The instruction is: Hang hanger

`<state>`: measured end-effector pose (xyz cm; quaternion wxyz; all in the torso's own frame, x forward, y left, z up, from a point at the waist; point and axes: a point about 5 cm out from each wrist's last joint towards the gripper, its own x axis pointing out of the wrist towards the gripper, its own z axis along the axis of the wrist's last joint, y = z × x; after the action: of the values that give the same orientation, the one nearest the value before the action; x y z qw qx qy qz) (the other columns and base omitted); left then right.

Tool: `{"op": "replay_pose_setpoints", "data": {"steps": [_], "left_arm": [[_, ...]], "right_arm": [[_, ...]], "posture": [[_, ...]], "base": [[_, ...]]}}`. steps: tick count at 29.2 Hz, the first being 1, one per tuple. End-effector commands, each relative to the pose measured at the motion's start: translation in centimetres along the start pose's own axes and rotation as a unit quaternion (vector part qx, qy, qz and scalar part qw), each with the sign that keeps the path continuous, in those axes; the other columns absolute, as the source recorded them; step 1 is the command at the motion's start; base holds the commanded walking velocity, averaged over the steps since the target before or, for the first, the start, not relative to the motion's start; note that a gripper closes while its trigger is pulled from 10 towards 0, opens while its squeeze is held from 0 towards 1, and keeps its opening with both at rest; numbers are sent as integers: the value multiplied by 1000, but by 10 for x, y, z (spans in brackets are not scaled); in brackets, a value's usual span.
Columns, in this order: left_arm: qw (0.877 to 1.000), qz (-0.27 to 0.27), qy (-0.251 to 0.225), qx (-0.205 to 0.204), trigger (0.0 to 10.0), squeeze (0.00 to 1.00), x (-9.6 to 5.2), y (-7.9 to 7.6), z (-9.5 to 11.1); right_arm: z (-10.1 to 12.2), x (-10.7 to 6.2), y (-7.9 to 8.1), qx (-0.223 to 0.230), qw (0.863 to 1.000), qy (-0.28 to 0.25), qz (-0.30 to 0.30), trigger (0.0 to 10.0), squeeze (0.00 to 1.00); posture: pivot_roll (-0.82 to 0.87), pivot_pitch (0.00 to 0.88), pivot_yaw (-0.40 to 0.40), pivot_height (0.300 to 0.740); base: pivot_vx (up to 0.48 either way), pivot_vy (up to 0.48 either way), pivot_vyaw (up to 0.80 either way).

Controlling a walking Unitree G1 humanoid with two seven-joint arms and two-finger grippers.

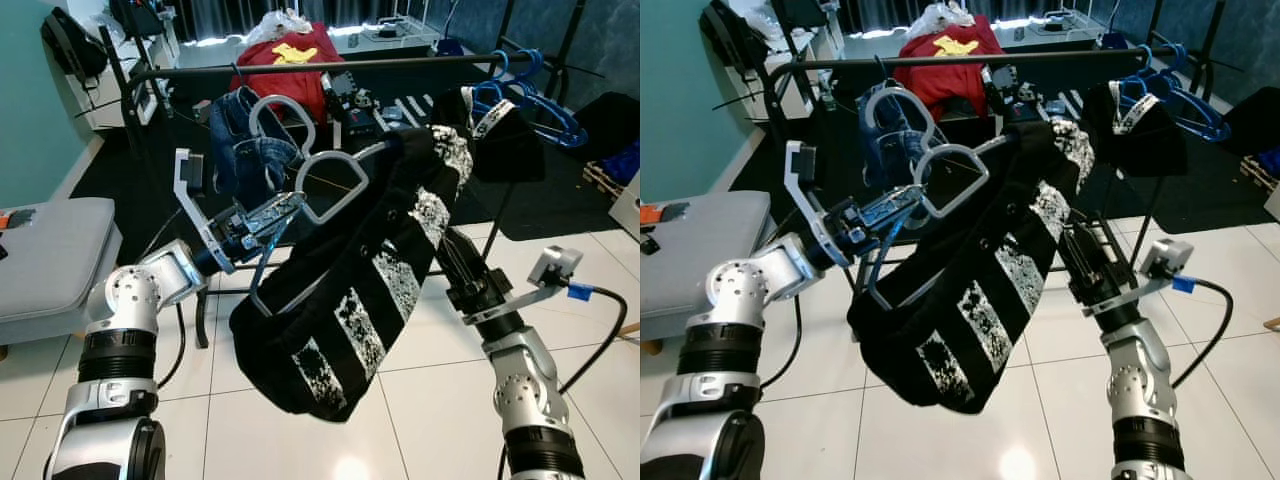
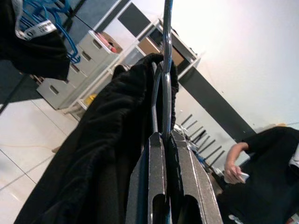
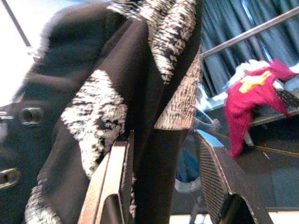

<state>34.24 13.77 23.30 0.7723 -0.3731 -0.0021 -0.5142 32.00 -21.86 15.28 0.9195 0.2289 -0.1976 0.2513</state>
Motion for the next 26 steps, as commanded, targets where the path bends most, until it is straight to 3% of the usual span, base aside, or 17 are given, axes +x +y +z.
{"op": "replay_pose_setpoints", "data": {"steps": [1,8,15,21,26], "left_arm": [[1000,-28,-9,8,0,0,-1,-7,6],[999,-43,-1,2,0,0,-1,-10,7],[999,-45,-2,2,0,0,-2,-11,8],[999,-46,-3,2,0,0,-1,-12,9],[999,-40,-3,6,0,0,-1,-11,9]], "right_arm": [[-5,-1,-1,6,1000,11,-5,10000,0],[-5,-2,-17,3,998,13,-58,10000,0],[-8,-5,-20,7,997,17,-71,10000,0],[-13,-5,-15,21,998,26,-50,10000,0],[-15,1,0,34,999,16,-2,10000,0]], "posture": [[52,75,84,740],[57,80,82,740],[57,80,82,740],[60,81,87,740],[60,82,84,740]], "base": [[0,0,0],[0,0,0],[0,0,0],[0,0,0],[0,0,0]]}}
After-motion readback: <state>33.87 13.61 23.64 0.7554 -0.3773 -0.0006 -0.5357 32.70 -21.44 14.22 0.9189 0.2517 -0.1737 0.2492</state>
